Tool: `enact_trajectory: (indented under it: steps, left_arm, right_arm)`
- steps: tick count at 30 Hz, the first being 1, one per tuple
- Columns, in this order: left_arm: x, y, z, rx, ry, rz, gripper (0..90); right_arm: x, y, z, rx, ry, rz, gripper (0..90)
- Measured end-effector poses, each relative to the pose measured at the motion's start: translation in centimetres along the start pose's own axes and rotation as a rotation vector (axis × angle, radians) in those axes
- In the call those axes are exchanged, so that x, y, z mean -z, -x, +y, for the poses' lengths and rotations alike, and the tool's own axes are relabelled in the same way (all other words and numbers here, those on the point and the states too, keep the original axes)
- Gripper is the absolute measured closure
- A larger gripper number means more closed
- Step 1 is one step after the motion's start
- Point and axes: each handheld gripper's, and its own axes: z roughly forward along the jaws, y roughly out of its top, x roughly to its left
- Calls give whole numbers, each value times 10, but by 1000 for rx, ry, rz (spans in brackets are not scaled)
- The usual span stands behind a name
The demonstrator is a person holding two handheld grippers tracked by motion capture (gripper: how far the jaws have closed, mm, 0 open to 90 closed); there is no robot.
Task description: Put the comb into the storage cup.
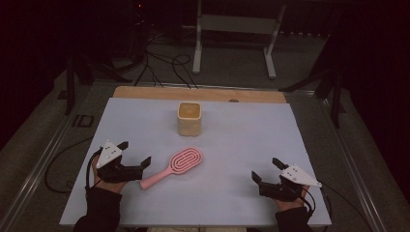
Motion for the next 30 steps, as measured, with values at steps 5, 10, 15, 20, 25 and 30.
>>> enact_trajectory:
  steps: [5, 10, 15, 20, 25, 30]
  left_arm:
    - [10, -5, -7, -1, 36, 0, 2]
    - [18, -5, -13, -7, 59, -12, 0]
    - [26, -10, -23, 3, 72, -15, 0]
    - [29, -16, -24, 21, 85, -9, 0]
    - [30, -20, -26, 36, 84, -16, 1]
    - [28, -18, -25, 25, 69, -16, 0]
  right_arm:
    - [0, -2, 0, 6, 5, 7, 77]
    - [1, -1, 1, 0, 11, 11, 77]
    - [3, 0, 1, -1, 18, 18, 77]
    - [2, 0, 0, 0, 15, 20, 77]
    - [0, -1, 0, 1, 10, 25, 77]
    - [0, 0, 0, -1, 9, 28, 77]
